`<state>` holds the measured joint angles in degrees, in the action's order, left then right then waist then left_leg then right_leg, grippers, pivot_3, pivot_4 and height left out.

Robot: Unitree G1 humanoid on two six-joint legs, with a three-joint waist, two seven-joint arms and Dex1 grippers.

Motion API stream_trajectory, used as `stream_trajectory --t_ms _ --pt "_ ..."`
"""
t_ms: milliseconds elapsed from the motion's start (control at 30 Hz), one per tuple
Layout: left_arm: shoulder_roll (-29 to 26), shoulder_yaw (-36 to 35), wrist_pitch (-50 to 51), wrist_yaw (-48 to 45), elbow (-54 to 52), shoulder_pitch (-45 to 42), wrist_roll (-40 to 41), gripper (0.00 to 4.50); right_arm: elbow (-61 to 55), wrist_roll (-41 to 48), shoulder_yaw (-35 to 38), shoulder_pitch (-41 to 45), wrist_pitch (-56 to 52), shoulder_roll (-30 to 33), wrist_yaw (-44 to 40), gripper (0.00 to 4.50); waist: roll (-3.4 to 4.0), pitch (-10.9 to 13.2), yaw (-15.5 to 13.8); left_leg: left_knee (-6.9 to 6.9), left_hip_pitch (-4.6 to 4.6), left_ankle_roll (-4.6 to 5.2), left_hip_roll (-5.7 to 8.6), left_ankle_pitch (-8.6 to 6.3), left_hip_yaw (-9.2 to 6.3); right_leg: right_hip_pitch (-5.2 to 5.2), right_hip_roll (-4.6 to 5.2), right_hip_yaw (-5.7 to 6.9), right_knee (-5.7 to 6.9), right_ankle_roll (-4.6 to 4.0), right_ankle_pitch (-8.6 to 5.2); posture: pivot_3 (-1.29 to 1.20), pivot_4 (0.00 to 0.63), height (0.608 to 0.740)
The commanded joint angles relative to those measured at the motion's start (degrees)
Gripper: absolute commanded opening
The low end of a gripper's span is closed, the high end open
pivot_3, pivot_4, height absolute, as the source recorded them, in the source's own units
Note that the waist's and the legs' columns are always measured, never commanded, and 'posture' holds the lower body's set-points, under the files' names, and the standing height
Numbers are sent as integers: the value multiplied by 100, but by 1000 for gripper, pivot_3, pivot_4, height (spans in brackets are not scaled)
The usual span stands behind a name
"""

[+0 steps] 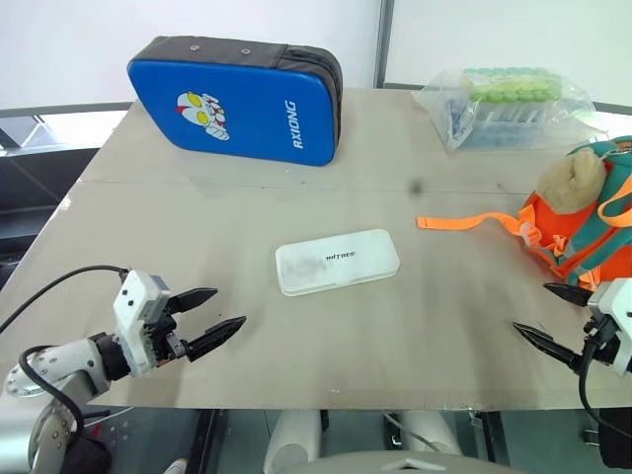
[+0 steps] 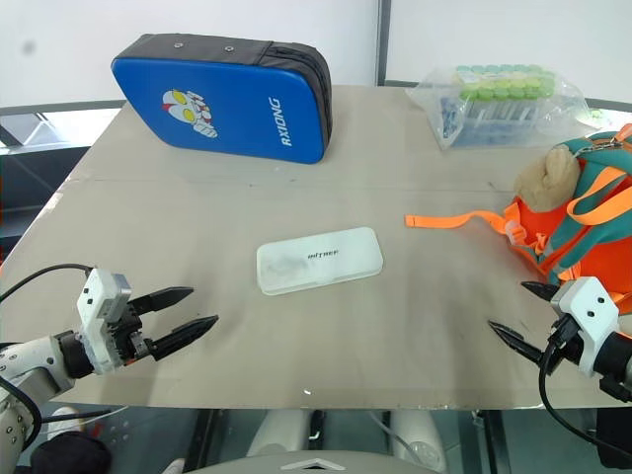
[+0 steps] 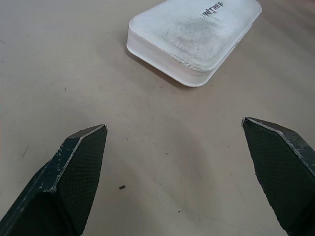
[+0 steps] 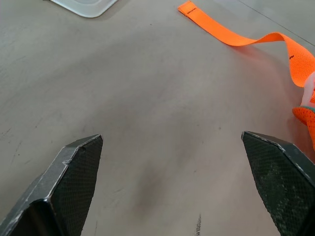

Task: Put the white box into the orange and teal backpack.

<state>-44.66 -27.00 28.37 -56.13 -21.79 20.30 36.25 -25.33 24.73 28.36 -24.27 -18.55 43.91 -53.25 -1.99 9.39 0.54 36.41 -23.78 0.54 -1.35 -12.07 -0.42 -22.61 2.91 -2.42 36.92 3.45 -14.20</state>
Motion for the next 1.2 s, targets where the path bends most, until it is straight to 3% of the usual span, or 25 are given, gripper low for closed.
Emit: stream_trajectory --t_ms 33,100,200,267,467,500,533,667,833,1100,1200 --pt "109 -69 135 324 -160 -212 145 4500 -574 -34 -246 415 -259 -71 509 4462 0 0 0 0 0 0 0 0 -1 0 0 0 0 0 0 0 150 740" --pt "434 -44 365 1018 -348 -572 304 4500 -1254 -61 -912 1151 -1072 -217 1349 4462 3 0 24 0 4 0 -3 0 -5 0 2 -1 0 0 1 0 150 740" --pt "772 -65 837 1796 -514 -944 508 4500 -1384 593 -1436 2156 -2130 -524 1772 4462 -2 -1 37 5 12 0 -25 0 0 -3 -1 12 1 -6 11 0 150 740" --pt "968 -88 1064 2185 -625 -1075 639 3754 -1362 585 -1661 2572 -2568 -722 2180 3681 -19 -16 -7 8 8 0 -26 1 -11 -1 -11 23 2 -13 18 0 150 740" --pt "1403 332 1619 3767 -869 -1482 125 872 -581 -371 -2989 3661 -2894 -1094 3013 735 -21 -14 -42 0 -10 -1 7 -1 -9 -6 -2 24 -7 10 28 0 150 740" --pt "1453 491 1681 3961 -885 -1548 -13 484 -352 -570 -3199 3786 -2807 -1157 3093 261 -20 -13 -34 0 -9 -2 7 -1 -5 -5 -3 26 -7 9 28 0 150 740" --pt "1515 620 1714 4135 -894 -1608 -133 424 -112 -783 -3396 3907 -2685 -1228 3179 57 -19 -13 -35 0 -7 -1 10 -1 -3 -3 -3 25 -7 9 28 0 150 740" --pt "1727 1245 2006 4597 -999 -1765 -492 424 906 -1563 -4169 4485 -2181 -1480 3287 57 -21 -14 7 3 1 0 13 0 11 0 -5 24 -3 0 25 0 150 740" --pt "1511 2121 2000 4273 -1056 -1942 -810 424 1255 -1623 -4755 4678 -1843 -1447 2358 57 -18 -13 4 1 -2 -1 11 0 8 -3 -11 27 2 9 31 0 150 740" --pt "1003 3164 1289 3411 -648 -2517 -1618 424 -238 -986 -4026 3624 -2335 -729 1662 57 -14 -9 -35 -1 -8 -1 12 0 2 -2 -6 34 -5 9 30 0 150 740" --pt "1041 3135 1268 3270 -548 -2490 -1635 424 -691 -954 -3709 3049 -2580 -561 1798 57 -13 -9 -28 -1 -8 -1 9 0 4 -2 -7 33 -6 1 25 0 150 740"
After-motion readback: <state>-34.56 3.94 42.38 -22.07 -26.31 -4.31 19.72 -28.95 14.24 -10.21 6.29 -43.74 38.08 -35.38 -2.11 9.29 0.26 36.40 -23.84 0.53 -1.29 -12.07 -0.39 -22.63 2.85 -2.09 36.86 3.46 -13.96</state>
